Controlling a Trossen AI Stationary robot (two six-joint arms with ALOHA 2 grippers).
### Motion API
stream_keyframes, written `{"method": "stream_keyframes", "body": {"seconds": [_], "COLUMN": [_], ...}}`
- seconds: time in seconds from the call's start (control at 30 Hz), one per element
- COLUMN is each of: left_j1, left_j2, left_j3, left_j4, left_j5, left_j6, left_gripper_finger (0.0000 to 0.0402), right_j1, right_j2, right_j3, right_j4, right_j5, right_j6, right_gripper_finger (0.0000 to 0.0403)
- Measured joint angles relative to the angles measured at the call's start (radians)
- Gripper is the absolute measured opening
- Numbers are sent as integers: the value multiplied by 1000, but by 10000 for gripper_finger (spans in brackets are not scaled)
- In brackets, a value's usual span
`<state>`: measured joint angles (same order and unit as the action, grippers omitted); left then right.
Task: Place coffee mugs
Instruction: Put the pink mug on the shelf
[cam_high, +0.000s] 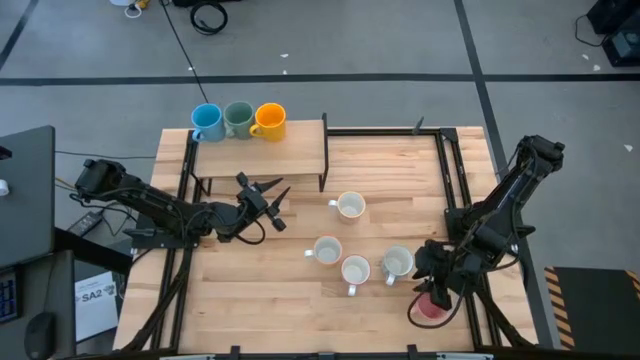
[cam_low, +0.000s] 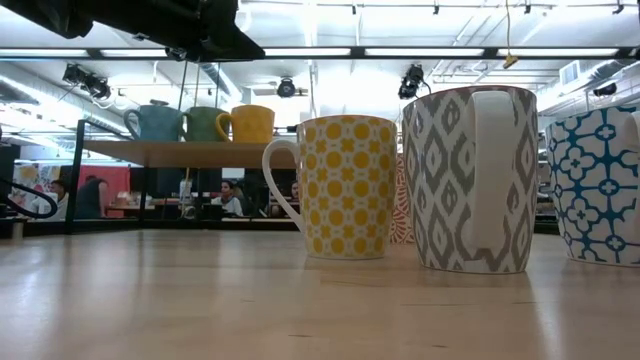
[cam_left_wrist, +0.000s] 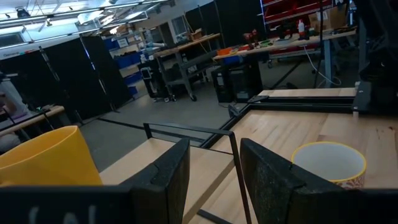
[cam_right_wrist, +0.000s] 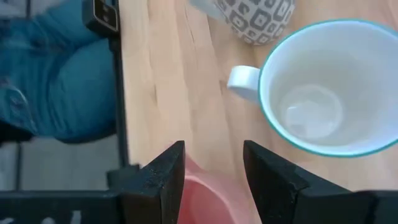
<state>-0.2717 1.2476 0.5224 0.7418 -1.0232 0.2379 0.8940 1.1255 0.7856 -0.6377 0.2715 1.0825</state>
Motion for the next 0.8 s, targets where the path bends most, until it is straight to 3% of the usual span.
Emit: {"method": "stream_keyframes", "body": {"seconds": [0.17,0.47,0.8], "left_j1": [0,0,0], "left_j2": [0,0,0], "left_j3": [0,0,0], "left_j4": [0,-16,-16], "left_j5": [0,0,0], "left_j6": [0,0,0], "left_gripper_finger": [149,149,149], "right_j1": [-1,0,0], "right_j2": [2,71,190], "right_j3": [0,0,0], "right_j4": [-40,-96,-94], "right_j5": [-33,-208,-253], "right_j6": [-57,-30,-28], "right_gripper_finger": [169,169,169]}}
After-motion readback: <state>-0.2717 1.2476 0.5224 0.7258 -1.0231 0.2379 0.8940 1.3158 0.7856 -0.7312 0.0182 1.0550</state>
